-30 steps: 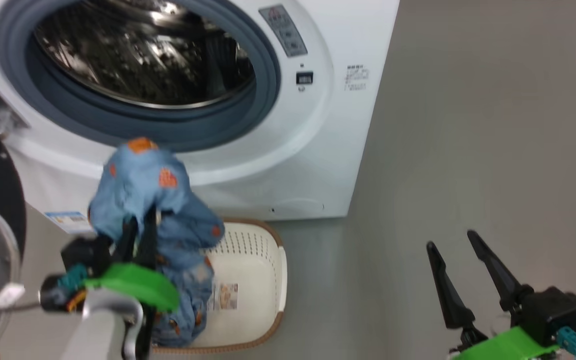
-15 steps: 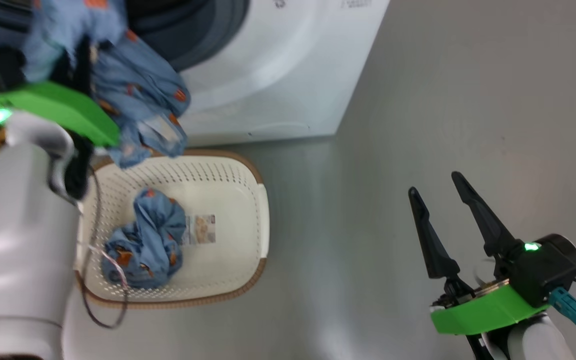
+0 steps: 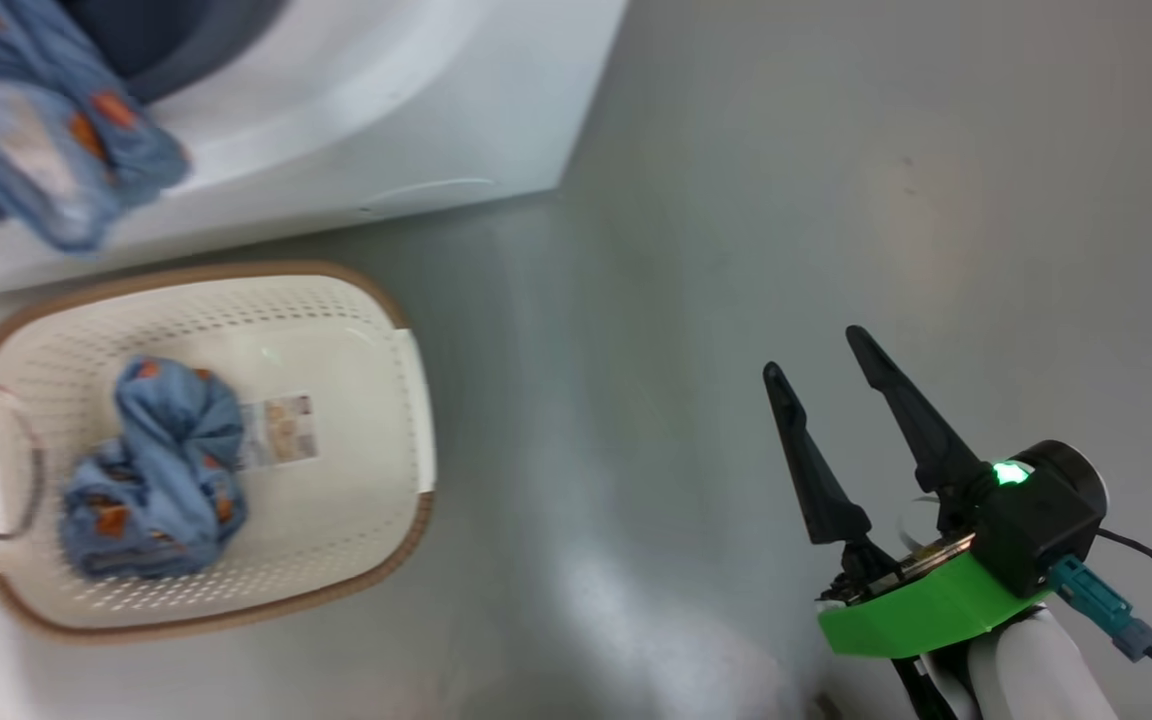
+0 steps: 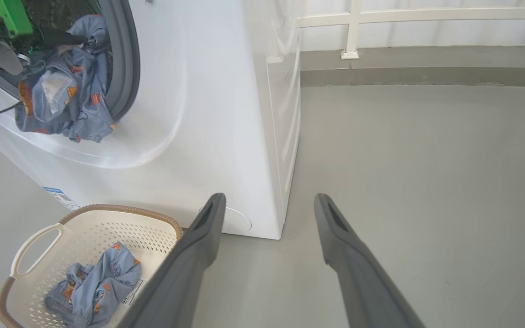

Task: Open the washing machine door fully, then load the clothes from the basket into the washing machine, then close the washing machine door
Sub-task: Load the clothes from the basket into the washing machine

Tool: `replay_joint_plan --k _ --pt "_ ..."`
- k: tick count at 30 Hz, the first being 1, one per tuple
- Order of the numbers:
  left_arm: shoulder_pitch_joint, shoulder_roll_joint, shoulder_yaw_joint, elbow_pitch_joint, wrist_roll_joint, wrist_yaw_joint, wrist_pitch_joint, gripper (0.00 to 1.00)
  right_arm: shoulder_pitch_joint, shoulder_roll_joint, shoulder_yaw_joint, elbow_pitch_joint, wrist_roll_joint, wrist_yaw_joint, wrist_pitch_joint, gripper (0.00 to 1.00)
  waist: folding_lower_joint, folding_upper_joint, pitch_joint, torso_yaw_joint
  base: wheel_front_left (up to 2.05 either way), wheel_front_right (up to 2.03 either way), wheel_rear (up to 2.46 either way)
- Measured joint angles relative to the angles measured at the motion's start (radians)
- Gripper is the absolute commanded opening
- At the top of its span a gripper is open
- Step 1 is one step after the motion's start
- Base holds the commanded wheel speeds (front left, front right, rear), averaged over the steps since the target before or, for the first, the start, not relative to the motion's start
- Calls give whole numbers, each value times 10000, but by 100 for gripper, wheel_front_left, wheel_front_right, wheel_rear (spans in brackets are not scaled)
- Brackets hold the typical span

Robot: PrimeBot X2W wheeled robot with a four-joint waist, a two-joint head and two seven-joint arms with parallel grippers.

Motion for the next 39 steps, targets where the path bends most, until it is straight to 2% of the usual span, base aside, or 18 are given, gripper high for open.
replay_joint_plan --k 7,12,21,28,29,31,39 --pt "-779 621 180 -21 59 242 -591 0 -244 8 234 222 104 0 -150 100 0 0 428 -681 0 0 0" --pt "-1394 823 213 -313 324 453 -1756 0 -449 12 384 334 263 0 -249 100 0 0 758 -979 0 0 0" --pt "-1755 1170 150 -545 1060 1151 -3651 0 -663 27 458 451 376 0 -328 100 0 0 1187 -1225 0 0 0" --pt "-1726 1047 121 186 982 1124 -3423 0 -836 31 510 541 474 0 -410 100 0 0 1395 -1225 0 0 0" --pt "-1727 1028 119 288 924 1060 -3302 24 -849 33 518 566 474 0 -410 100 0 0 1409 -1220 0 0 0" --pt "-1730 1011 75 445 917 1039 -3150 100 -962 33 522 600 474 0 -410 100 0 0 1434 -1213 0 0 0" --pt "-1747 1007 -109 685 926 871 -3212 100 -1073 33 510 713 543 0 -414 100 0 0 1421 -1160 0 0 0"
